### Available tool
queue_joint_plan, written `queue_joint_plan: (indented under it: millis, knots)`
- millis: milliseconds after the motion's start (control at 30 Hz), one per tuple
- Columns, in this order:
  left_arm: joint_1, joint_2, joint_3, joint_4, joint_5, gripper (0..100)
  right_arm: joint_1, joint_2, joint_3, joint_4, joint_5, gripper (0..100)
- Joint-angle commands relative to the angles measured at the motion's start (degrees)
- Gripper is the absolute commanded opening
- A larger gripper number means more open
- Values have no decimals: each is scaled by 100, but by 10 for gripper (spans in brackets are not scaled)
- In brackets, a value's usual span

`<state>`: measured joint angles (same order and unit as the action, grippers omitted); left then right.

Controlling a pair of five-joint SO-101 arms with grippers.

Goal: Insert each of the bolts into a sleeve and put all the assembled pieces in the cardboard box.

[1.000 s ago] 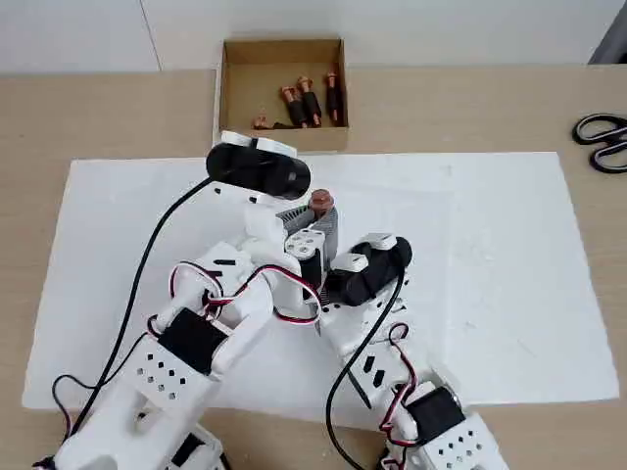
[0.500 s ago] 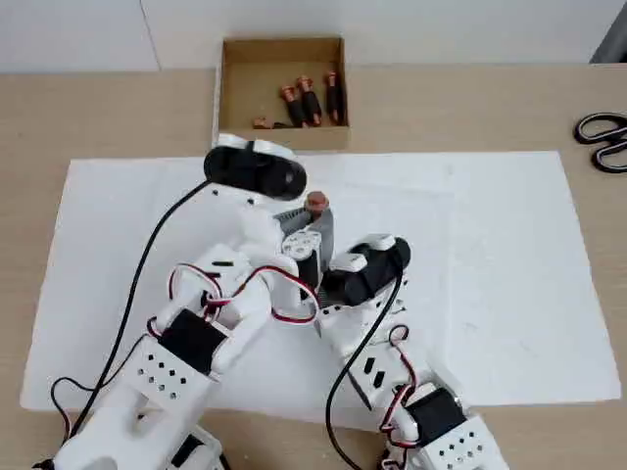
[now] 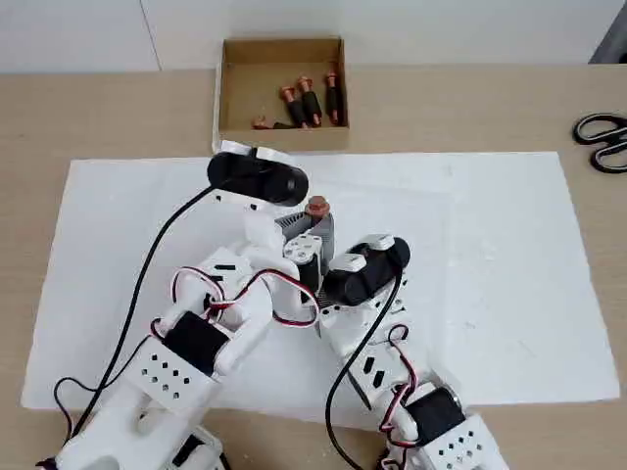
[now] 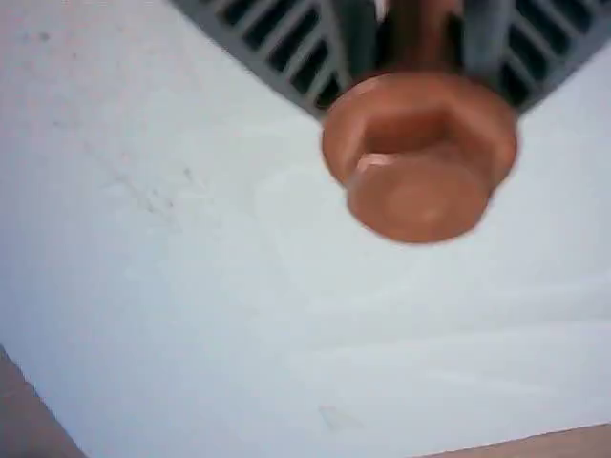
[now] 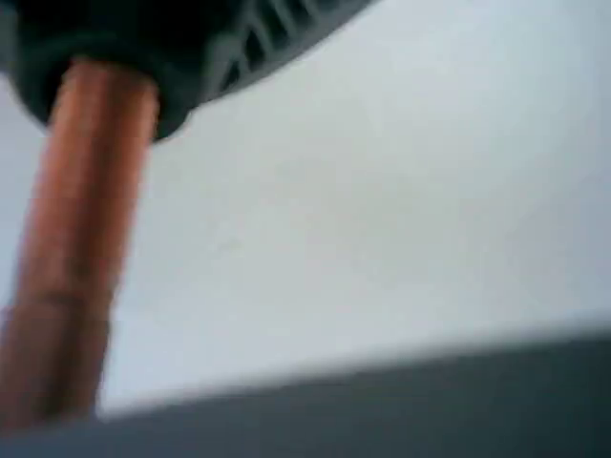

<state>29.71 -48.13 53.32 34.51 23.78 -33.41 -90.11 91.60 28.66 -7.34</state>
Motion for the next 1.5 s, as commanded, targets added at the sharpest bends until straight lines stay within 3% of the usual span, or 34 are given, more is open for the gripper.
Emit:
queue_joint_plan:
  millis: [0, 1300, 1467]
  knots:
    - [70, -193, -31, 167, -149, 6, 13, -110, -62, 13, 70, 4]
    - [202, -185, 866, 360, -149, 9, 13, -110, -44, 13, 70, 4]
    - [202, -193, 866, 404, -299, 139, 13, -110, -44, 13, 70, 4]
